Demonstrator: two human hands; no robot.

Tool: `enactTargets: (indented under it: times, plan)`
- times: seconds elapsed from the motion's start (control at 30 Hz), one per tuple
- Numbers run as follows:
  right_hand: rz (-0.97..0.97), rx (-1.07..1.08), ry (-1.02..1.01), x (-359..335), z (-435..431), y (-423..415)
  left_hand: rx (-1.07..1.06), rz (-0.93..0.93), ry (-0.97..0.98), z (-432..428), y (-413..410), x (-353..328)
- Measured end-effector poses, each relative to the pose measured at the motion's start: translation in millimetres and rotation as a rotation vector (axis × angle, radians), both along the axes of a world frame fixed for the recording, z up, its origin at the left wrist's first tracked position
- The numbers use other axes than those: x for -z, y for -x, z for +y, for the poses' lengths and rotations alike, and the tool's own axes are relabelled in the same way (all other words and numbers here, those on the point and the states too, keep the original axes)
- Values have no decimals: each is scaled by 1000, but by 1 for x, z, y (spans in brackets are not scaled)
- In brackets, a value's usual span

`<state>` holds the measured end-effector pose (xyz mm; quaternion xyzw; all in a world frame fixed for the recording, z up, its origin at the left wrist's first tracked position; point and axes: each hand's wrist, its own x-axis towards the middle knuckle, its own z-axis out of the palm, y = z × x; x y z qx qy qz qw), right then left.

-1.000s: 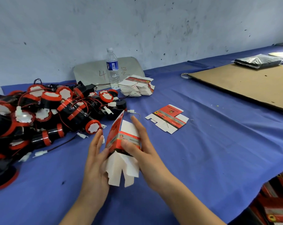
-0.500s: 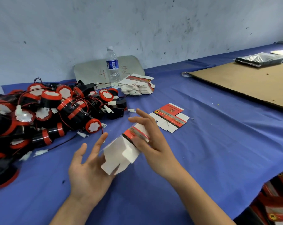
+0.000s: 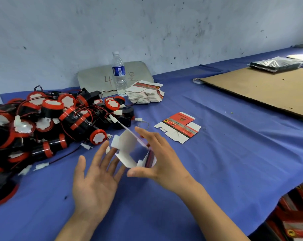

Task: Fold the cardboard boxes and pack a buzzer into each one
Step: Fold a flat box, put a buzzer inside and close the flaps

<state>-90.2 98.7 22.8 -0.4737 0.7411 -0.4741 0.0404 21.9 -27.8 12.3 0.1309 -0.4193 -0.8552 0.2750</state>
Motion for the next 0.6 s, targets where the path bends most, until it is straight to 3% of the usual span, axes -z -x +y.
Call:
enactTargets:
  times: [0.07,0.17,0.23,0.43,0.6]
  plan:
    - [-53,10,25,2,-3,-2,-50,-78,199,1,6,4]
    - [-84,25,55,2,-4,-4,17,-158,872,3,4,20]
    - [-104,20,72,0,-3,-3,-7,-183,1120,7,0,31]
    - [-318,-229,224,-2,-1,-8,-267,-167,1155,10,2,28]
    - [-331,-53,334,-5,-3,-2,-204,3,1083,6,-3,20]
